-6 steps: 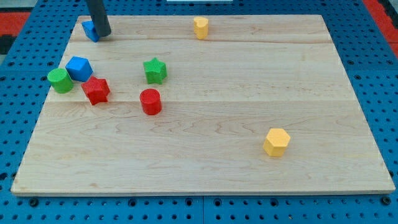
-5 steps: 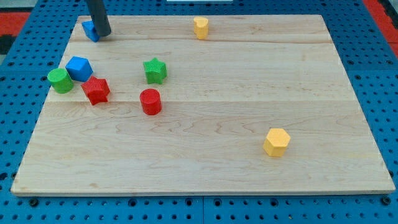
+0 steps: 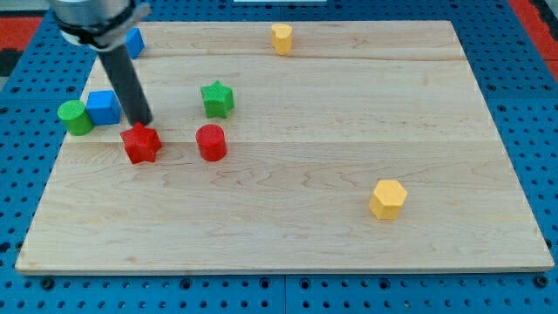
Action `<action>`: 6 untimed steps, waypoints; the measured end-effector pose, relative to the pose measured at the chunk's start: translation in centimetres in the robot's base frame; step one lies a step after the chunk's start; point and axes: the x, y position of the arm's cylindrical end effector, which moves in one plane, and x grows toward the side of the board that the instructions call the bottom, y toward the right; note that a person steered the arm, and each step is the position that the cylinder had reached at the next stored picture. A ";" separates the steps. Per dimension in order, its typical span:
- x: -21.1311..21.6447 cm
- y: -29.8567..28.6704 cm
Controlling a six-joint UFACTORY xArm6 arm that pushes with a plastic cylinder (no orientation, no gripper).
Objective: Move the green star to the top right with the help of blue cube
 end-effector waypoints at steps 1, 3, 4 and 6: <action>0.2 -0.2; 1.4 -4.6; 2.4 -8.2; 2.4 -13.0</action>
